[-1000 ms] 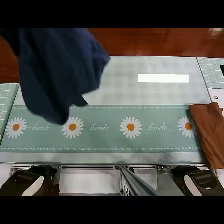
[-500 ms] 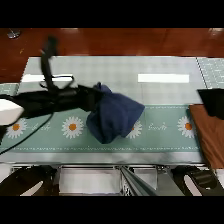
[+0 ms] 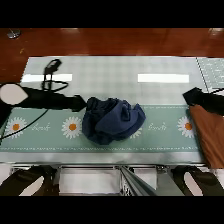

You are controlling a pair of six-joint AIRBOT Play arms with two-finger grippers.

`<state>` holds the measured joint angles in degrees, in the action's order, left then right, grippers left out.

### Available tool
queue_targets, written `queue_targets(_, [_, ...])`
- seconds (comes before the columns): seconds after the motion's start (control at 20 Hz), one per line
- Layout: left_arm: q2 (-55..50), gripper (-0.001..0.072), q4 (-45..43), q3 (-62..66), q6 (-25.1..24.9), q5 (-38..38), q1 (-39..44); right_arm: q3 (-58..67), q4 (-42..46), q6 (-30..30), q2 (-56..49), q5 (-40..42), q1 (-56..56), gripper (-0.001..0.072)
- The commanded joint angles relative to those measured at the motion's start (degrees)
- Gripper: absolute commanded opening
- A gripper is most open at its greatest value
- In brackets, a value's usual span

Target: Fold the shirts.

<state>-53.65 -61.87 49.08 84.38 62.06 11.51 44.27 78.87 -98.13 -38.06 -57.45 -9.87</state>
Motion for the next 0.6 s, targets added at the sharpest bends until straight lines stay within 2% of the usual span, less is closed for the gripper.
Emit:
queue_targets(0.0, [4.7, 0.0697, 2.2, -12.0, 2.1, 2.3, -11.6, -6.5, -2.7, 2.5, -2.4, -1.6, -12.4, 0.0621])
queue_targets(0.05, [5.2, 0.0697, 8.5, -18.7, -0.5, -1.2, -11.8, -11.0, -8.2, 3.6, -2.4, -0.7, -12.8, 0.0621])
queue_targets(0.2, [3.7, 0.0697, 26.8, -31.9, -13.6, -10.7, -9.5, -20.2, -26.3, 12.2, -4.7, 1.5, -8.7, 0.0621])
queue_targets(0.4, [-1.0, 0.0697, 39.4, -32.5, -24.9, -18.6, -4.6, -20.9, -29.0, 13.3, -11.5, 3.4, 2.7, 0.0621])
queue_targets(0.55, [-6.7, 0.0696, 41.2, -28.3, -27.3, -20.9, -1.6, -20.9, -31.0, 13.3, -16.3, 5.9, 8.4, 0.0621])
